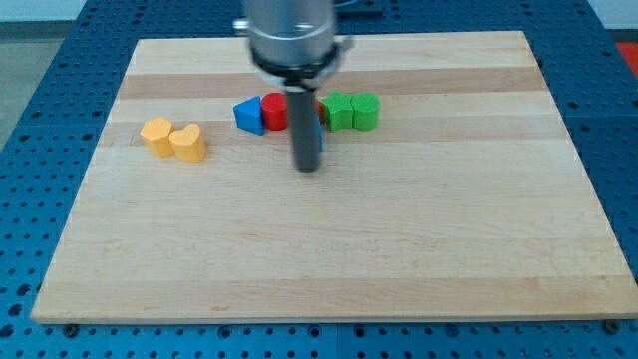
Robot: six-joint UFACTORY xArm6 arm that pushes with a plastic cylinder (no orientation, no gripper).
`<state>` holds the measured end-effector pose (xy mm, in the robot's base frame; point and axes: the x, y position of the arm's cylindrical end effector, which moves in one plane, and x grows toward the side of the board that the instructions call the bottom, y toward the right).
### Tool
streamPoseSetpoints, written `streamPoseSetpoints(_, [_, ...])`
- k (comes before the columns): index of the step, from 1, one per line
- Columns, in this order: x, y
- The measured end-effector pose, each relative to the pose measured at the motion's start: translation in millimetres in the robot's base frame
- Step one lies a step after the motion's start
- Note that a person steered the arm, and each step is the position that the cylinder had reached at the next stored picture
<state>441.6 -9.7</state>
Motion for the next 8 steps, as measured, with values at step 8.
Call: streamPoseSetpoints(8, [-39.9,-99.5])
